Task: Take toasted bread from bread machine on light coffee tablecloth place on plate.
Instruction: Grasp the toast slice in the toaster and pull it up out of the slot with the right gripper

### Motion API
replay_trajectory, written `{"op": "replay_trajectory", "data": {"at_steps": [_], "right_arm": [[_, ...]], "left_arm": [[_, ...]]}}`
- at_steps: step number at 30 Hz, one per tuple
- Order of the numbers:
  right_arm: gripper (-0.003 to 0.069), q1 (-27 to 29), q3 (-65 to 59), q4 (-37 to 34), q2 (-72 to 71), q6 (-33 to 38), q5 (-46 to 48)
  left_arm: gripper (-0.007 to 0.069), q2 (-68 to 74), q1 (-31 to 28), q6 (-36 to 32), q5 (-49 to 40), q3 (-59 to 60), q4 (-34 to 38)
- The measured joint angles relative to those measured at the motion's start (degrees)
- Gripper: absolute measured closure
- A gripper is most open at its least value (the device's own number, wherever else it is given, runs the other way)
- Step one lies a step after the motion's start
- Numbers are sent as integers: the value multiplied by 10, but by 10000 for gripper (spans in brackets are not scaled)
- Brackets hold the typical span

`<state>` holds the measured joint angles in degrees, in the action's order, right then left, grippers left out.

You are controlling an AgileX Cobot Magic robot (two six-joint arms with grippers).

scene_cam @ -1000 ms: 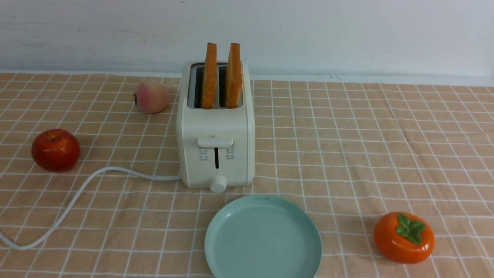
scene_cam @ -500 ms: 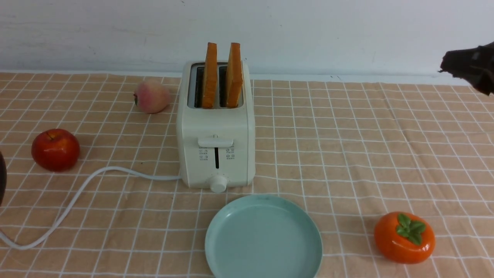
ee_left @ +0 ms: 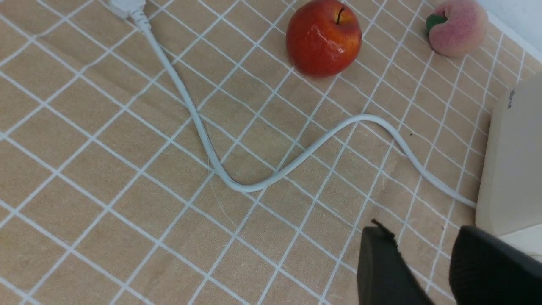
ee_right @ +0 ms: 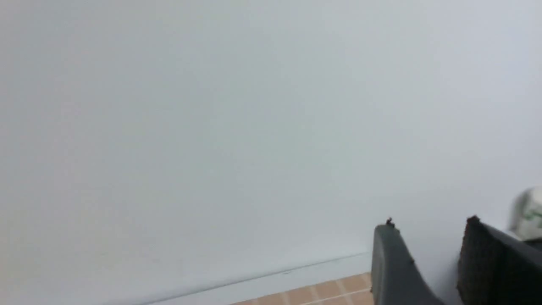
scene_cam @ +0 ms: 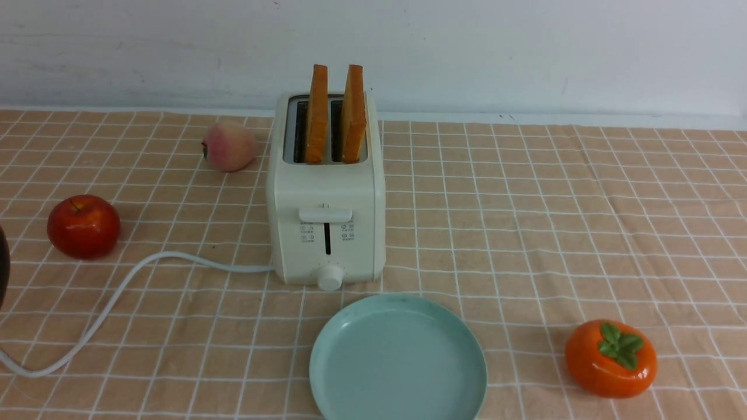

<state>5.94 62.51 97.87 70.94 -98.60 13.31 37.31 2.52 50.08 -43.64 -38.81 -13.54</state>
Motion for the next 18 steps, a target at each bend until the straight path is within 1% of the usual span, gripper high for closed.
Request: {"op": "replay_trajectory", "data": {"at_steps": [2, 3, 4, 6, 9, 10, 11, 12, 13, 14, 15, 16, 18], "right_arm": [[419, 0, -5, -13, 0, 18, 22], [419, 0, -11, -38, 1, 60, 49], [419, 0, -14, -61, 1, 83, 60], [419, 0, -19, -127, 2, 158, 83], [419, 0, -20, -261, 5, 274, 116], [419, 0, -20, -272, 5, 294, 122], [419, 0, -20, -330, 5, 336, 136], [419, 0, -20, -418, 5, 423, 167], [419, 0, -20, -471, 5, 468, 180], [419, 0, -20, -552, 6, 527, 207], [419, 0, -20, -594, 7, 575, 224], [419, 0, -20, -693, 10, 661, 253], [419, 0, -20, -842, 16, 769, 278]], "left_arm": [[386, 0, 0, 0, 0, 0, 0], [386, 0, 0, 0, 0, 0, 0], [386, 0, 0, 0, 0, 0, 0], [386, 0, 0, 0, 0, 0, 1], [386, 0, 0, 0, 0, 0, 3], [386, 0, 0, 0, 0, 0, 3], [386, 0, 0, 0, 0, 0, 4], [386, 0, 0, 0, 0, 0, 4], [386, 0, 0, 0, 0, 0, 4], [386, 0, 0, 0, 0, 0, 4], [386, 0, 0, 0, 0, 0, 5], [386, 0, 0, 0, 0, 0, 7], [386, 0, 2, 0, 0, 0, 14]]}}
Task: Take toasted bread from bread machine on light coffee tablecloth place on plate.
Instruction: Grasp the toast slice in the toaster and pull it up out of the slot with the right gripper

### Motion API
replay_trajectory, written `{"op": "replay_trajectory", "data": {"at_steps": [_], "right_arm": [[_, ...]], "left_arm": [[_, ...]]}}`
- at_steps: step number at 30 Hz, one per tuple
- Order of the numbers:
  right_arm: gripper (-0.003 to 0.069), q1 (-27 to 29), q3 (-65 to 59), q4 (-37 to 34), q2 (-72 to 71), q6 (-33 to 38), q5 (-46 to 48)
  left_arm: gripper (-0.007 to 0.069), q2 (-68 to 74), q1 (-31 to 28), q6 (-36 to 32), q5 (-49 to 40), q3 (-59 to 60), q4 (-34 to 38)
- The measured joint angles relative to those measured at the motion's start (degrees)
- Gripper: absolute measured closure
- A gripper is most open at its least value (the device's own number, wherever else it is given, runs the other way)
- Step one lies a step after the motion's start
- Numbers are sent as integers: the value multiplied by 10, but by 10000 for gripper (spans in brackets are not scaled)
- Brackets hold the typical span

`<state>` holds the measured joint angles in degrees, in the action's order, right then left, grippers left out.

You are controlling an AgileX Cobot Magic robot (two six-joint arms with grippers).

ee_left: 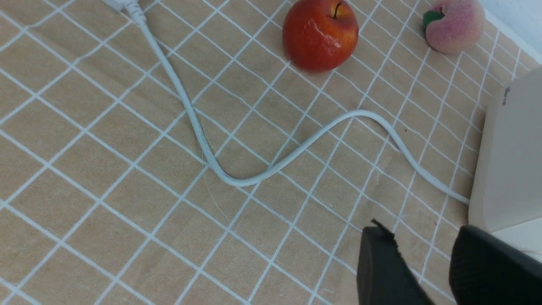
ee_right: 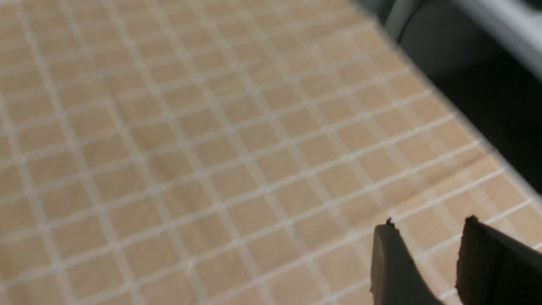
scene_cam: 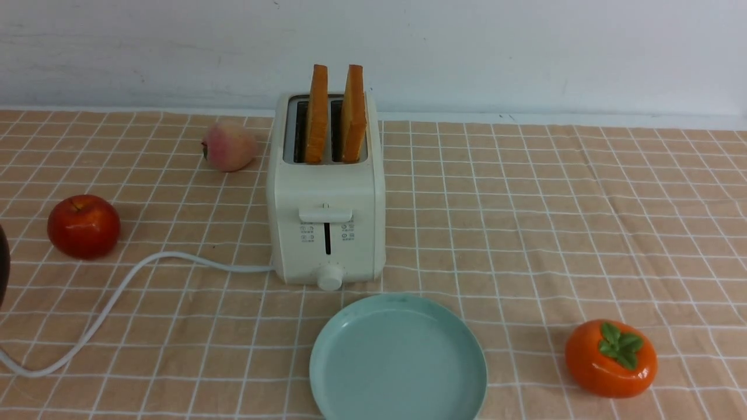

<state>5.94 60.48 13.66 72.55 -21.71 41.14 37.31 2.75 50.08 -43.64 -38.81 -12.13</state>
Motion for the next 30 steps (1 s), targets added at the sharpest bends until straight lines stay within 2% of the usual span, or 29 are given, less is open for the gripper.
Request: {"op": "replay_trajectory", "data": {"at_steps": [4, 7, 9, 11, 15, 16, 18, 22, 25, 27, 30], "right_arm": [[419, -7, -1, -279, 14, 222, 12], [419, -31, 5, -432, 34, 354, 41], [419, -56, 24, -490, 60, 423, 80], [419, -78, 59, -509, 95, 451, 115], [419, -105, 149, -499, 145, 437, 145], [419, -106, 154, -498, 148, 435, 145], [419, -125, 220, -482, 183, 421, 147], [419, -152, 265, -488, 212, 434, 120], [419, -159, 269, -526, 220, 437, 93], [419, -159, 269, -608, 232, 446, 95], [419, -159, 272, -661, 243, 486, 103]], "left_arm": [[386, 0, 30, 0, 16, 0, 24], [386, 4, 56, -4, 51, 0, 44], [386, 15, 72, -21, 84, -1, 55], [386, 33, 87, -60, 99, -11, 75], [386, 80, 109, -151, 74, -70, 121], [386, 83, 109, -156, 71, -70, 121], [386, 126, 112, -206, 27, -125, 160], [386, 171, 112, -239, -24, -161, 207], [386, 191, 112, -258, -57, -164, 225], [386, 196, 112, -275, -86, -164, 229], [386, 195, 112, -281, -99, -165, 229]]}}
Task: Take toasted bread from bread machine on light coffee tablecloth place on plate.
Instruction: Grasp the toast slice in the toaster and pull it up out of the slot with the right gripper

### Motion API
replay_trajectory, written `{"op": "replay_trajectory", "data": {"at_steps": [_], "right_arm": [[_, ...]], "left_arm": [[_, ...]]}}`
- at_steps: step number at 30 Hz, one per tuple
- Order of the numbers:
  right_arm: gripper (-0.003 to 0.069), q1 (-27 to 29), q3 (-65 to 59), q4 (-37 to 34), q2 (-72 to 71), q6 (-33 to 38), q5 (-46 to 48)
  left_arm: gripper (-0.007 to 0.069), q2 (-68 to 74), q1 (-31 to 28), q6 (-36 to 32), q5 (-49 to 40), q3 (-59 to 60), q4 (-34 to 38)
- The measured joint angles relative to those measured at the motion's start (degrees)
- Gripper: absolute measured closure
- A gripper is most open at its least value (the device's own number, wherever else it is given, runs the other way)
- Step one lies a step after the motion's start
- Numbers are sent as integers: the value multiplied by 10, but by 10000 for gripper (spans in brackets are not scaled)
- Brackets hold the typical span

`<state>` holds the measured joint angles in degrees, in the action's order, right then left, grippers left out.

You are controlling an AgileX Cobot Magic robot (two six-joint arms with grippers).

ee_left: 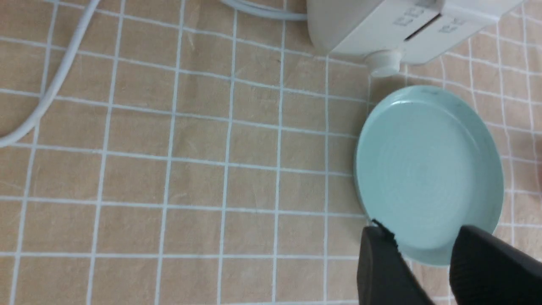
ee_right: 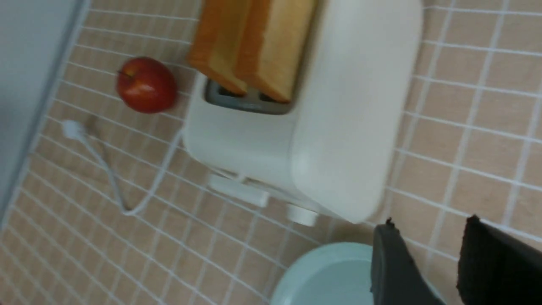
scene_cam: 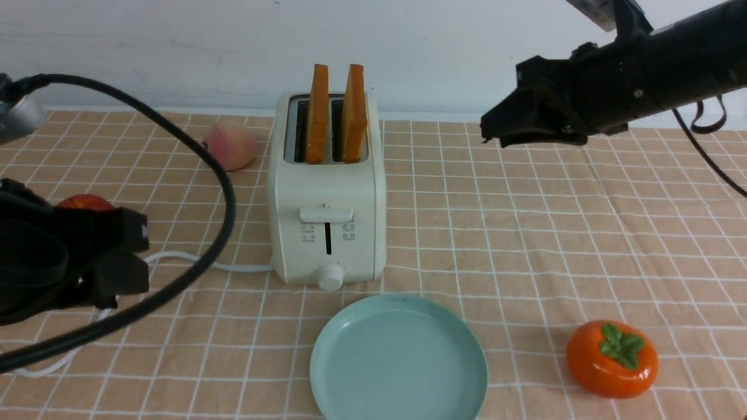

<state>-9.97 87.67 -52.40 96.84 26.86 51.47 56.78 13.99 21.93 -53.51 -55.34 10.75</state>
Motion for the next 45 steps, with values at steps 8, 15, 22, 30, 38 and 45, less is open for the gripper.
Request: {"op": "replay_trajectory", "data": {"at_steps": [8, 15, 22, 30, 38, 45], "right_arm": [[419, -75, 111, 33, 72, 35, 3], [418, -164, 294, 312, 152, -214, 5], [311, -210, 410, 396, 248, -346, -24], [238, -201, 418, 409, 304, -354, -45], [529, -199, 419, 390, 314, -355, -55], [543, -169, 443, 393, 260, -356, -32]], "left_arm": [[386, -16, 0, -3, -34, -1, 0], [386, -26, 0, -4, -39, 1, 0], [386, -28, 0, -4, -46, 11, 0], [386, -49, 0, -4, -49, 11, 0], [386, -55, 0, -4, -52, 11, 0], [386, -55, 0, -4, -55, 11, 0]]}}
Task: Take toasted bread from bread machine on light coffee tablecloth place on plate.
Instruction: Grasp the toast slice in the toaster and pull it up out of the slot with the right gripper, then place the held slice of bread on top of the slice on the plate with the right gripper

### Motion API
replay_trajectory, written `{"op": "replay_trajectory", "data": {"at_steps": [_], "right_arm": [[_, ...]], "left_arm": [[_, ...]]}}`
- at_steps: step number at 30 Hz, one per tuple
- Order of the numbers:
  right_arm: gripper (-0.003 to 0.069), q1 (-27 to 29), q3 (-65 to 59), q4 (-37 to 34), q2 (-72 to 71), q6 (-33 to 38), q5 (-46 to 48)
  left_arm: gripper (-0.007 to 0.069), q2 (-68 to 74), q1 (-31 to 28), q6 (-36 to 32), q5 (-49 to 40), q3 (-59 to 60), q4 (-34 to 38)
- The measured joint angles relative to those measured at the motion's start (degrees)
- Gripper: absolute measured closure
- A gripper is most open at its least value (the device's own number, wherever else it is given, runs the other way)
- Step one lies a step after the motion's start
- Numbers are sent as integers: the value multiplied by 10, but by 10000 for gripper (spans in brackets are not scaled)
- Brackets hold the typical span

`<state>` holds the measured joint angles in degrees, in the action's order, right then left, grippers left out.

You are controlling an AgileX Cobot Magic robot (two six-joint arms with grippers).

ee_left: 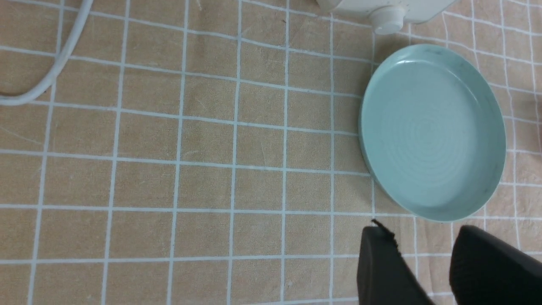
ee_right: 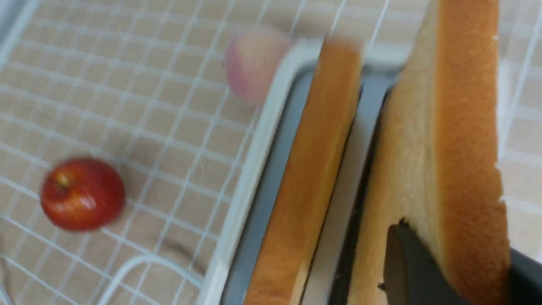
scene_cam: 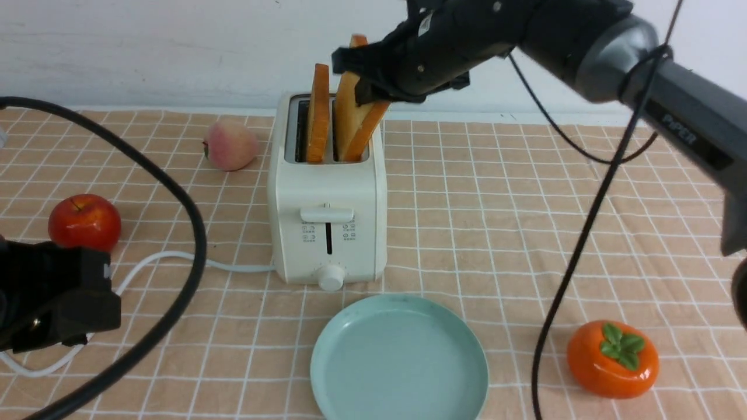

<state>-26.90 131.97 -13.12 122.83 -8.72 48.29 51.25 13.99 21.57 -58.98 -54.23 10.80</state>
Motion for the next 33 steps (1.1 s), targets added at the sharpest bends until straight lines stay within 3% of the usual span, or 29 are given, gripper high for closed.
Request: {"op": "replay_trajectory", "data": {"at_steps": [9, 14, 16, 17, 20, 23, 24, 29, 32, 33], "right_arm": [[543, 112, -20, 66, -207, 34, 110], [543, 190, -200, 48, -332, 37, 82], [543, 223, -348, 9, -392, 41, 53], [543, 224, -348, 5, -395, 41, 50], [543, 226, -512, -78, -421, 55, 4], [543, 186, -674, -248, -414, 168, -64], [543, 182, -681, -259, -414, 178, -67], [543, 82, -776, -575, -350, 474, -103], [543, 52, -779, -681, -303, 568, -119], [543, 50, -779, -686, -303, 572, -119]], "left_arm": [[386, 0, 0, 0, -1, 0, 2], [386, 0, 0, 0, -2, 0, 3], [386, 0, 0, 0, -2, 0, 5], [386, 0, 0, 0, -2, 0, 5], [386, 0, 0, 0, -2, 0, 5], [386, 0, 0, 0, -2, 0, 5], [386, 0, 0, 0, -2, 0, 5], [386, 0, 0, 0, -2, 0, 13], [386, 0, 0, 0, -2, 0, 13], [386, 0, 0, 0, -2, 0, 13]]}}
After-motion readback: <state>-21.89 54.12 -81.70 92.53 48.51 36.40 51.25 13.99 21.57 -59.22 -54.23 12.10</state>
